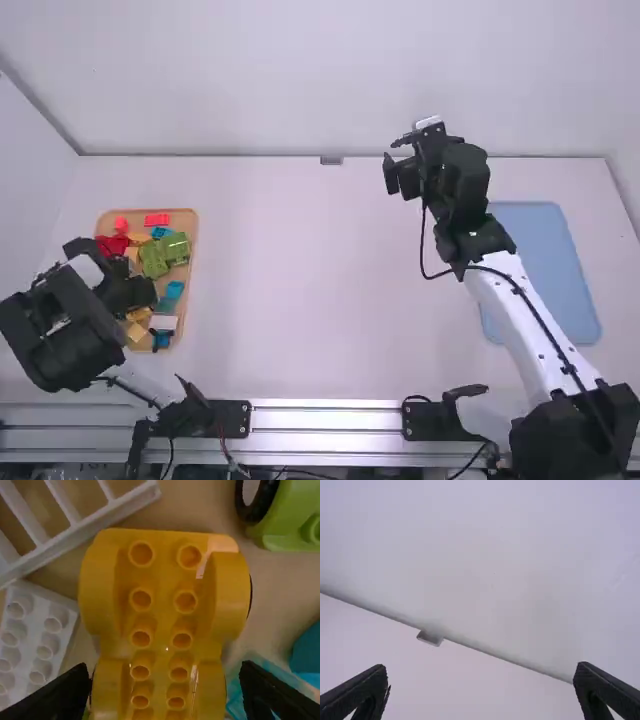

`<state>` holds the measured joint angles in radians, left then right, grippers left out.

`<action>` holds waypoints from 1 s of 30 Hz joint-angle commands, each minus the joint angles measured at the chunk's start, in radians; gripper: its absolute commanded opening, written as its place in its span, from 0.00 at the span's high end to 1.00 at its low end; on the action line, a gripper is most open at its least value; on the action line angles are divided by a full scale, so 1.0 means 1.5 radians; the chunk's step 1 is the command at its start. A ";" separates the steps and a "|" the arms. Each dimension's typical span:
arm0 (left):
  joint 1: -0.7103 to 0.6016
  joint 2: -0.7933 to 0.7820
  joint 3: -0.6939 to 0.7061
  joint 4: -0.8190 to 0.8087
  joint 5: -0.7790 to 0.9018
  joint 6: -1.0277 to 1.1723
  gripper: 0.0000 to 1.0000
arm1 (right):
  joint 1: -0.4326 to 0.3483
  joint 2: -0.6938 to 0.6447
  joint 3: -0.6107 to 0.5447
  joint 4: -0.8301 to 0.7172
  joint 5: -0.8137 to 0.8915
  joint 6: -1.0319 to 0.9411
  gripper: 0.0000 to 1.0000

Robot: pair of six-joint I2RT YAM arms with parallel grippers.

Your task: Assemble lego blocks to make yellow taxi

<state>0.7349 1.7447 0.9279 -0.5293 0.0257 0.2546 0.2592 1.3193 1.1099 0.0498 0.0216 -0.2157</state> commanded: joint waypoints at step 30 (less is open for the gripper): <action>-0.382 -0.117 0.136 -0.092 0.091 0.140 0.61 | 0.002 0.002 0.028 -0.007 0.001 -0.002 0.01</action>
<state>0.2573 1.5715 1.1164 -0.6537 0.1268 0.3733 0.2592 1.3193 1.1099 0.0406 0.0223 -0.2165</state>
